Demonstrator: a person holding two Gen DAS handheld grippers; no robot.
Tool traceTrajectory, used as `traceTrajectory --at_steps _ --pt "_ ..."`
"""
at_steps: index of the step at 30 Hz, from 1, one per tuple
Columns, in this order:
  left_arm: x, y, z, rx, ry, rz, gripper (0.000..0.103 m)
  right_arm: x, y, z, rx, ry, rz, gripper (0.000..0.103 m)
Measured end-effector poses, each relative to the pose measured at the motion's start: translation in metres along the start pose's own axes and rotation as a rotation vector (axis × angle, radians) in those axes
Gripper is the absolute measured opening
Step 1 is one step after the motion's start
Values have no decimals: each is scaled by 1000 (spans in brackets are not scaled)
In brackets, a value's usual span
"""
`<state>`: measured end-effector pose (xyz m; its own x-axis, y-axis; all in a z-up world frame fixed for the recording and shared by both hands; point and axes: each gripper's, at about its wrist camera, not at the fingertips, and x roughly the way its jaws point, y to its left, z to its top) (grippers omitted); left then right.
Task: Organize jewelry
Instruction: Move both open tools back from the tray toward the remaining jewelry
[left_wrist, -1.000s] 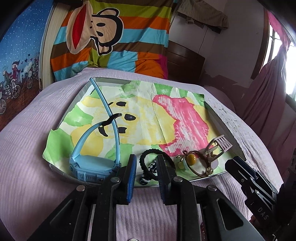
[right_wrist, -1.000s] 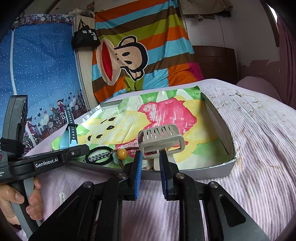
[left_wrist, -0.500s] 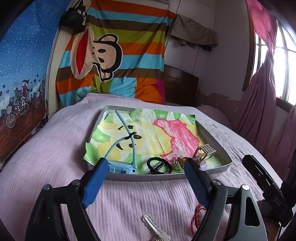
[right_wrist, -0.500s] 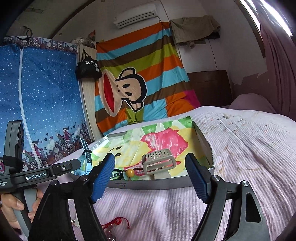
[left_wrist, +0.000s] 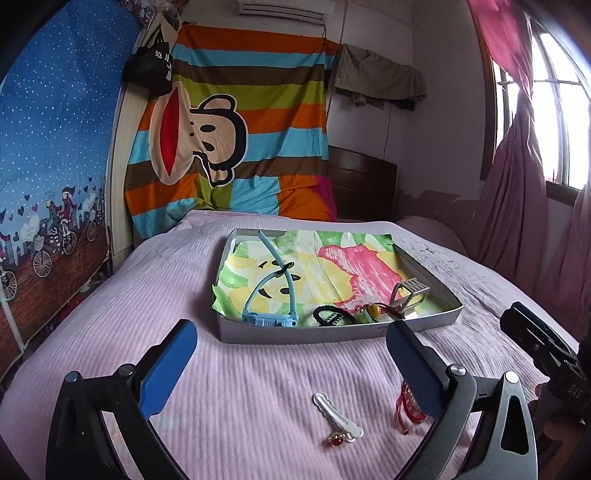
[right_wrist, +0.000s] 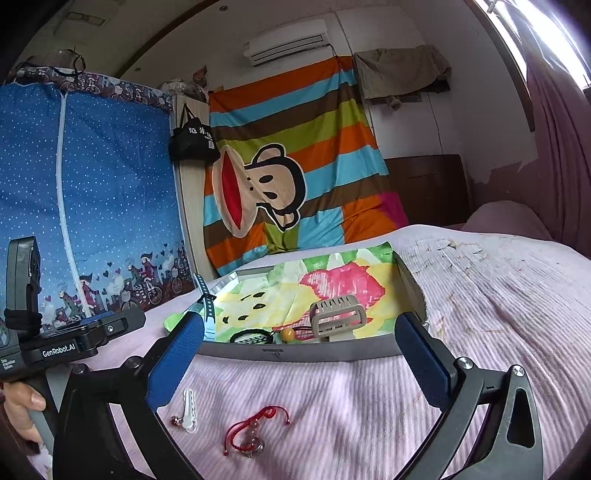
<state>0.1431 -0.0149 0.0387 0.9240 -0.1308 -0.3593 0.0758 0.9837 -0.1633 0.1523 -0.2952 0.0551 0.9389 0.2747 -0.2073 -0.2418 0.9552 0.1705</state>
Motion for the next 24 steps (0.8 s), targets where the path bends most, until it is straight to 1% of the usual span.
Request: traceTrajectory --at_steps 9,12,17,21,24 --pt "-23 3 -17 40 -12 -5 103 -20 6 -14 -31 32 8 102" --pt "-26 2 -21 51 -5 -3 103 -24 10 -19 -51 52 4 102" --pt "-32 6 -28 42 3 -9 103 -30 17 -28 -70 97 9 102" --pt "-33 9 -33 28 26 -21 103 -31 23 -37 -99 138 5 102" --pt "-31 10 -36 22 55 -45 103 -30 25 -41 -110 160 6 101"
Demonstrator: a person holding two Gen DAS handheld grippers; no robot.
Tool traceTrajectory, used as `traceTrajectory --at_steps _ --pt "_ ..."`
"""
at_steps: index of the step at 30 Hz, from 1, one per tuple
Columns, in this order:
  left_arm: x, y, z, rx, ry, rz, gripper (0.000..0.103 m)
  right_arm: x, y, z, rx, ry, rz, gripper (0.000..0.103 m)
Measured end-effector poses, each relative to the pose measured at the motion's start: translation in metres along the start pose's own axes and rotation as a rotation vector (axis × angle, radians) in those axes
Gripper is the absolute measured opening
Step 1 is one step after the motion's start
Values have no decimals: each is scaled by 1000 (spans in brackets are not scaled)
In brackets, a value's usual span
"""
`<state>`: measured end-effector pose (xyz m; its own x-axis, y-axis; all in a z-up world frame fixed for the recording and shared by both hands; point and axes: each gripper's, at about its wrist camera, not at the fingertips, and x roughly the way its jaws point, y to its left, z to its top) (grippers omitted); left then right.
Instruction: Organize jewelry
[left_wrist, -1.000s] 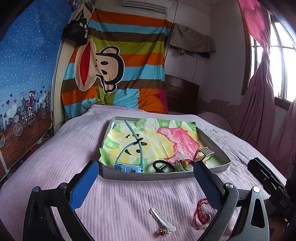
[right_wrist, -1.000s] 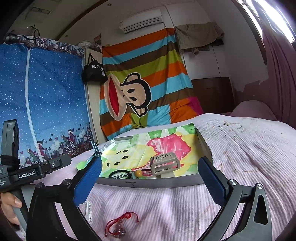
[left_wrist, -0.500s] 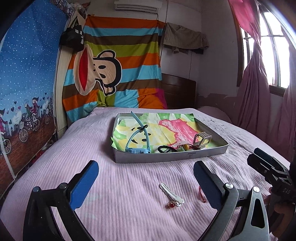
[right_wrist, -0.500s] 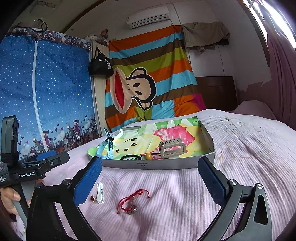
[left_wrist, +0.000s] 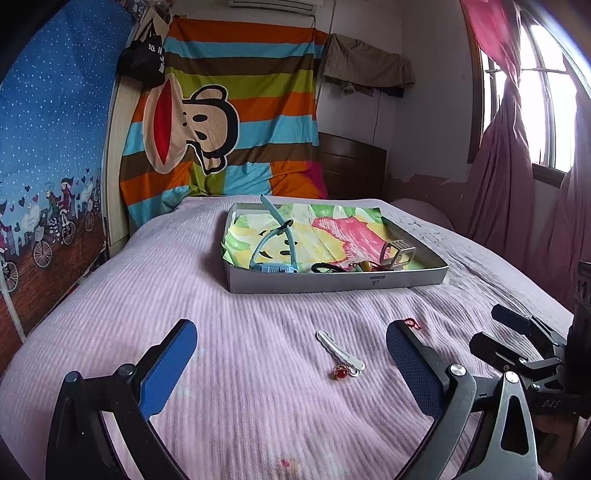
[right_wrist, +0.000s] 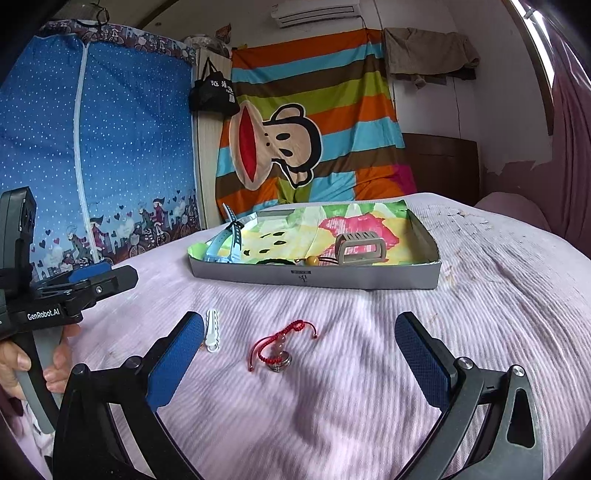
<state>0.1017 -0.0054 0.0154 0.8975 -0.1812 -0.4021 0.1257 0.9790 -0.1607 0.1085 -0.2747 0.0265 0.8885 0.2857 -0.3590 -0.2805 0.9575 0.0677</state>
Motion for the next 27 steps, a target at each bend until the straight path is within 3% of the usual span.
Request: traceTrajectory --at_steps 7,9,12,20,27 --pt "16 1 -7 -11 97 -35 102 10 4 -7 -8 55 3 97" --pt "20 2 -9 -17 117 -46 100 13 4 -8 -11 72 5 84" --pt "23 1 -11 -17 138 -59 96 19 6 -11 -15 98 4 75" --pt "38 -12 -15 29 221 -106 73 29 8 -15 -15 143 17 62" --pt "55 -19 -19 53 316 -157 50 37 10 -19 -15 184 35 37"
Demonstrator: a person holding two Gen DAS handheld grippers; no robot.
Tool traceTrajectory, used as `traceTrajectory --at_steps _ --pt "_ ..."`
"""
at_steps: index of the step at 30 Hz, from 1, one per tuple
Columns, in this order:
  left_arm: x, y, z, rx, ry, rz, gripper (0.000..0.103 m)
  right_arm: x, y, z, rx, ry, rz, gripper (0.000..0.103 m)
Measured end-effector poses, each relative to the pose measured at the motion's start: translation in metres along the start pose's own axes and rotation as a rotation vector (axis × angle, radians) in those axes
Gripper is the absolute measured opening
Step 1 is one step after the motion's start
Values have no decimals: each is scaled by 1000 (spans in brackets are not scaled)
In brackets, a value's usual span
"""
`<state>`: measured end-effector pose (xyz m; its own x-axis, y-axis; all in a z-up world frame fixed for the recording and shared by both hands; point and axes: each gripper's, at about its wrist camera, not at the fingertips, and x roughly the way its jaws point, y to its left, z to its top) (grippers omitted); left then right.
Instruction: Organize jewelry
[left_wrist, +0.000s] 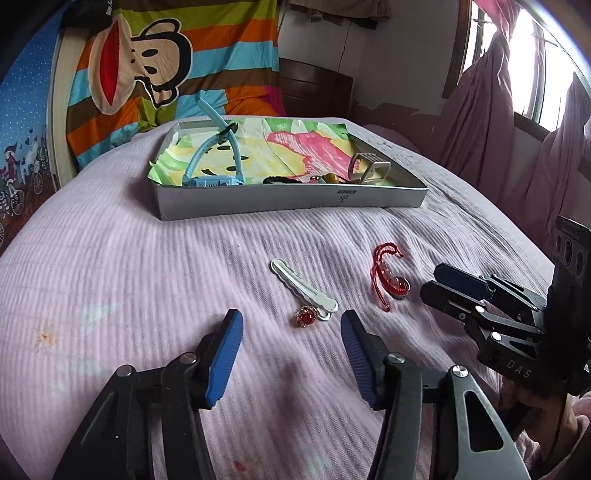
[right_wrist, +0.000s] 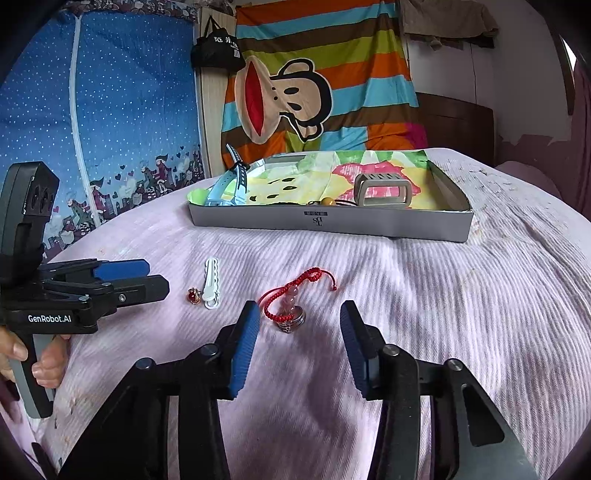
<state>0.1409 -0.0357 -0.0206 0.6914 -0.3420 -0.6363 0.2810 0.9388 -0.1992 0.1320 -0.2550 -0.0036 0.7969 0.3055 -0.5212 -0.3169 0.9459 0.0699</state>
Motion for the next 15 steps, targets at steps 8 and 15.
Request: traceTrajectory --at_steps 8,15 --pt "20 -12 3 56 79 11 36 10 2 -1 -10 43 9 34" --pt "27 -11 6 49 98 23 28 18 12 0 -55 65 17 33"
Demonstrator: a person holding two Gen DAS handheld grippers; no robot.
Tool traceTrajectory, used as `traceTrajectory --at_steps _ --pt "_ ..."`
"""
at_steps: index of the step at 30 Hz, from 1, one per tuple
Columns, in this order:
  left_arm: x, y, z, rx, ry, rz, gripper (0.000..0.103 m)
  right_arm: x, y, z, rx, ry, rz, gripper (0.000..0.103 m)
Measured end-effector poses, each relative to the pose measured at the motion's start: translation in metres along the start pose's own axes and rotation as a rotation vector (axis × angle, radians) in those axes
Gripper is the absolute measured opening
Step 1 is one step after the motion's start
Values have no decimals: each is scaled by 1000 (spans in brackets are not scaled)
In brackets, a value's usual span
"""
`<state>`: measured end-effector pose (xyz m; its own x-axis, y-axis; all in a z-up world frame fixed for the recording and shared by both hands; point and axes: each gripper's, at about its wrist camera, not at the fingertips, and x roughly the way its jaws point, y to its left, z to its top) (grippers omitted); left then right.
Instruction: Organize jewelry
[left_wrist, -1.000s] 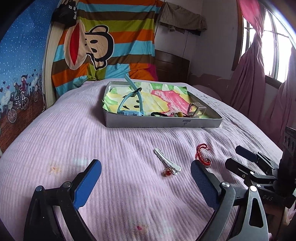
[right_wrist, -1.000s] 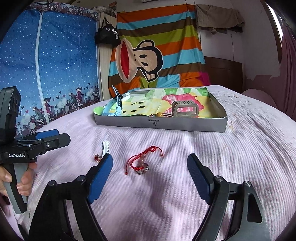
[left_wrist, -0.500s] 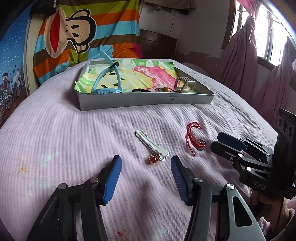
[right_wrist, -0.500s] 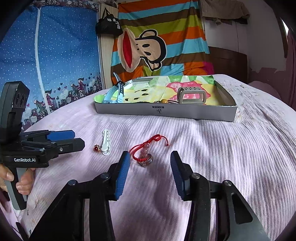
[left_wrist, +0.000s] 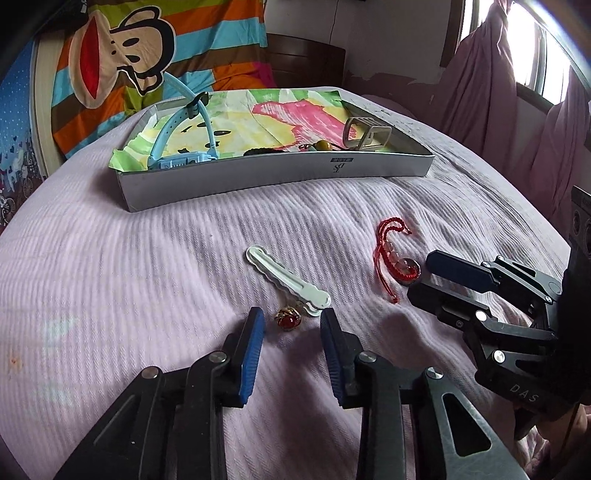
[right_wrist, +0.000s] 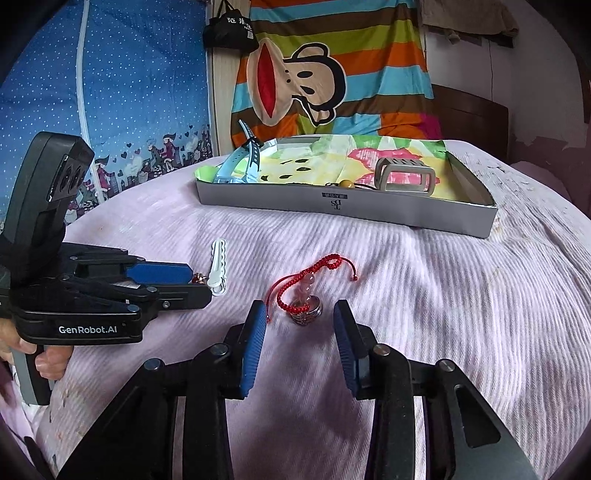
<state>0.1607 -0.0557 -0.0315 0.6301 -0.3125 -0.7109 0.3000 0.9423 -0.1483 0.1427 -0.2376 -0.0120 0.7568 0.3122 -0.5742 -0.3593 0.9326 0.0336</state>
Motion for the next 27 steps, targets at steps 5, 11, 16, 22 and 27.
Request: traceTrajectory --at_steps 5,11,16,22,27 --pt "3 6 0 -31 2 -6 19 4 3 2 -8 9 10 28" --pt "3 11 0 -54 -4 -20 15 7 8 7 -31 4 14 28" --pt "4 9 -1 -46 -10 -13 14 12 12 9 -49 29 7 21" --pt "2 10 -3 -48 -20 -18 14 16 11 8 -49 46 8 17" --pt "1 11 -4 -52 -23 -23 14 14 10 7 -44 42 23 17"
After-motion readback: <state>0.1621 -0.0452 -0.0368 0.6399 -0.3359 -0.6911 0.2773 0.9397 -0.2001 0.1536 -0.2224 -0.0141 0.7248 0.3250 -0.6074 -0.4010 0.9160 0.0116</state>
